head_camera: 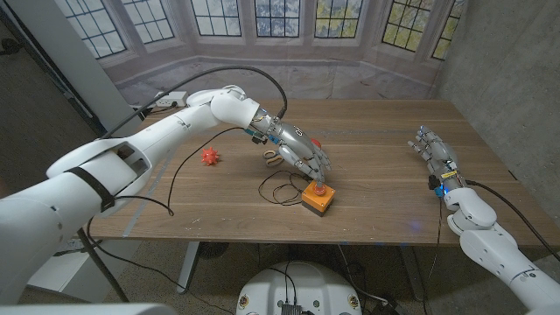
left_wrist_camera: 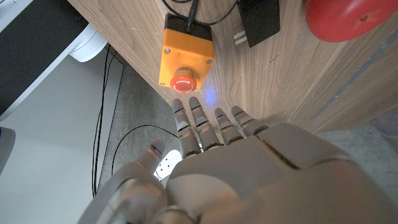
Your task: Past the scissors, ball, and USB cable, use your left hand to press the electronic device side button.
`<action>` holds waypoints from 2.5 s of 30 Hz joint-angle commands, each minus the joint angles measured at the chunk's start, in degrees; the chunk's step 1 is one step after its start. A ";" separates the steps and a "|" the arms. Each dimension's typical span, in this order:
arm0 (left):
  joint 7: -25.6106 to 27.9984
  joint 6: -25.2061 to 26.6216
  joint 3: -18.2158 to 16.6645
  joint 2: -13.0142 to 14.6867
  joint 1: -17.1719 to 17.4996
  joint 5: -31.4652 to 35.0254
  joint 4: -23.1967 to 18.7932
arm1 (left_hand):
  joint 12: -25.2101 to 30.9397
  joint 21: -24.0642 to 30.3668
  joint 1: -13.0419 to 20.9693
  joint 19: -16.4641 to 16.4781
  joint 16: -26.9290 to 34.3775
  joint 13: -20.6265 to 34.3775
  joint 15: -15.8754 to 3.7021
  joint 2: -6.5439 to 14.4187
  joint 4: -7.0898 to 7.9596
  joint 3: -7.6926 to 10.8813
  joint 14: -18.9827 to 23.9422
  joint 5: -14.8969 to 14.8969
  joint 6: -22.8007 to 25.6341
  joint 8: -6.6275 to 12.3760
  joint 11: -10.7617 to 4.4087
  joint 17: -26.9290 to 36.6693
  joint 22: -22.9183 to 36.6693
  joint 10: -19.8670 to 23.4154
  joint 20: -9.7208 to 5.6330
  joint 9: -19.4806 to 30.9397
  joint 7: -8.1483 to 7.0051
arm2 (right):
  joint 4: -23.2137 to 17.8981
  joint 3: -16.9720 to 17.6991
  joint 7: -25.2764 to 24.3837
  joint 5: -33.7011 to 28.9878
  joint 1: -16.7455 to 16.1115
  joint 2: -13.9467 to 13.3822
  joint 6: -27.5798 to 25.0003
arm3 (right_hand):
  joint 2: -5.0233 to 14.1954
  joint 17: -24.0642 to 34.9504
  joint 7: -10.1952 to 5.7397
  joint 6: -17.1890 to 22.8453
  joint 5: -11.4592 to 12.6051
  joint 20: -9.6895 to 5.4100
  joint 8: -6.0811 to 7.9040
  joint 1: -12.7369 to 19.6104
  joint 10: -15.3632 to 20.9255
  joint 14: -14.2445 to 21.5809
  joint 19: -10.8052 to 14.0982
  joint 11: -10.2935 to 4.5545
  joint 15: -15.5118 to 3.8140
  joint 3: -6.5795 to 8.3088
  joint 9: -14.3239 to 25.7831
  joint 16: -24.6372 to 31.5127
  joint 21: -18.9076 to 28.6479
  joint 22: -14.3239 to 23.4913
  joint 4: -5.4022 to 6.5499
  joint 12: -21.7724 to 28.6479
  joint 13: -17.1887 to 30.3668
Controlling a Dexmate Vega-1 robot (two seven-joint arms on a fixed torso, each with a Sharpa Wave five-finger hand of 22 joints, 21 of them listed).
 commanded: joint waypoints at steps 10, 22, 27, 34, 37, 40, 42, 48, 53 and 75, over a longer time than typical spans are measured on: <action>-0.41 -0.08 2.27 -0.76 -1.27 -0.69 2.81 | -0.14 0.34 -0.39 -0.02 -0.17 0.20 0.16 -0.03 -0.03 -0.31 0.84 0.21 0.92 -0.05 0.10 0.12 0.21 0.59 -0.06 0.33 0.30 | 1.21 -0.54 0.46 0.36 0.33 0.60 0.39 | 0.00 0.13 -0.02 0.18 0.24 -1.62 0.27 -0.67 -0.24 -0.23 -0.04 0.17 -0.79 0.30 0.17 0.56 -0.05 0.17 -0.31 0.35 0.15; -1.17 -0.61 3.59 -2.20 -2.29 -0.80 4.71 | -0.24 0.33 -0.32 0.04 -0.24 0.21 0.17 0.06 -0.06 -0.40 1.05 0.23 0.82 -0.20 0.37 0.12 0.19 0.65 -0.09 0.34 0.30 | 2.18 -0.86 0.93 0.67 0.54 1.03 0.77 | 0.04 0.13 -0.06 0.17 0.25 -1.67 0.27 -0.77 -0.31 -0.26 -0.07 0.18 -0.86 0.35 0.18 0.58 -0.08 0.17 -0.37 0.34 0.15; -1.46 -0.41 3.93 -2.26 -2.34 -0.47 4.68 | -0.31 0.31 -0.30 0.02 -0.29 0.21 0.25 0.05 -0.08 -0.47 1.08 0.24 0.80 -0.25 0.37 0.12 0.18 0.63 -0.10 0.34 0.57 | 2.53 -0.93 1.05 0.76 0.71 1.10 0.87 | 0.05 0.13 -0.01 0.17 0.25 -1.69 0.27 -0.81 -0.30 -0.27 -0.07 0.16 -0.80 0.37 0.18 0.59 -0.09 0.17 -0.40 0.35 0.15; -2.00 -0.03 4.41 -2.31 -2.50 -0.09 4.49 | -0.43 0.28 -0.28 -0.01 -0.36 0.21 0.31 0.03 -0.09 -0.56 1.10 0.25 0.75 -0.31 0.51 0.12 0.18 0.49 -0.14 0.35 0.76 | 3.03 -1.05 1.29 1.00 0.83 1.32 1.06 | 0.07 0.12 0.04 0.16 0.26 -1.69 0.26 -0.85 -0.34 -0.33 -0.09 0.31 -0.87 0.43 0.18 0.59 -0.10 0.17 -0.47 0.35 0.15; -2.06 0.05 4.51 -2.33 -2.53 0.24 4.39 | -0.42 0.26 -0.28 -0.04 -0.38 0.22 0.35 0.02 -0.10 -0.60 1.13 0.25 0.83 -0.30 0.58 0.12 0.18 0.58 -0.17 0.35 0.87 | 3.16 -1.13 1.33 1.05 0.84 1.45 1.17 | 0.08 0.12 0.03 0.15 0.26 -1.76 0.26 -0.88 -0.37 -0.33 -0.09 0.29 -0.84 0.45 0.18 0.60 -0.10 0.17 -0.49 0.34 0.16; -1.90 -0.14 4.47 -2.33 -2.56 1.64 3.96 | -0.35 0.25 -0.29 -0.04 -0.37 0.22 0.43 -0.01 -0.10 -0.65 1.22 0.25 0.97 -0.26 0.80 0.12 0.17 0.83 -0.15 0.35 1.03 | 3.19 -1.22 1.40 1.08 0.80 1.47 1.18 | 0.09 0.12 0.04 0.14 0.26 -1.70 0.26 -0.91 -0.38 -0.32 -0.09 0.32 -0.78 0.47 0.18 0.61 -0.11 0.17 -0.52 0.35 0.16; -1.73 -0.24 4.40 -2.29 -2.53 3.11 3.39 | -0.34 0.24 -0.30 -0.07 -0.30 0.22 0.43 -0.04 -0.09 -0.72 1.46 0.25 1.06 -0.25 0.80 0.12 0.17 0.92 -0.08 0.35 0.94 | 3.21 -1.23 1.39 1.16 0.77 1.56 1.25 | 0.10 0.12 0.04 0.17 0.26 -1.77 0.27 -0.93 -0.34 -0.33 -0.10 0.31 -0.83 0.48 0.18 0.61 -0.11 0.17 -0.53 0.37 0.16; -1.50 0.34 4.44 -1.84 -2.44 5.77 1.89 | -0.33 0.24 -0.35 -0.07 -0.28 0.23 0.48 -0.13 -0.06 -0.87 1.64 0.25 1.08 -0.27 0.81 0.14 0.18 1.06 -0.10 0.36 1.07 | 3.17 -1.27 1.46 1.35 0.69 1.65 1.32 | 0.11 0.13 0.09 0.21 0.26 -1.73 0.29 -1.00 -0.36 -0.33 -0.09 0.24 -0.75 0.51 0.18 0.63 -0.11 0.17 -0.56 0.37 0.16; -1.17 0.53 4.48 -1.70 -2.53 5.65 1.93 | -0.36 0.24 -0.41 -0.05 -0.26 0.24 0.47 -0.20 -0.04 -1.04 1.84 0.24 1.20 -0.26 0.75 0.16 0.18 1.13 -0.09 0.36 1.21 | 3.14 -1.35 1.40 1.36 0.74 1.70 1.29 | 0.10 0.12 0.06 0.15 0.26 -1.76 0.27 -1.03 -0.42 -0.36 -0.11 0.21 -0.79 0.54 0.19 0.63 -0.12 0.17 -0.60 0.35 0.16; 1.85 1.48 2.23 -0.51 -2.49 7.56 -0.62 | -0.39 0.26 -0.32 0.11 -0.25 0.26 0.53 -0.18 -0.14 -1.34 2.42 0.28 1.42 -0.29 0.88 0.16 0.16 1.47 -0.12 0.36 1.26 | 2.77 -1.91 1.88 0.85 2.09 0.92 0.43 | 0.13 0.10 0.11 0.11 0.27 -1.72 0.26 -1.13 -0.38 -0.37 -0.12 0.56 -0.68 0.72 0.19 0.67 -0.14 0.17 -0.83 0.41 0.16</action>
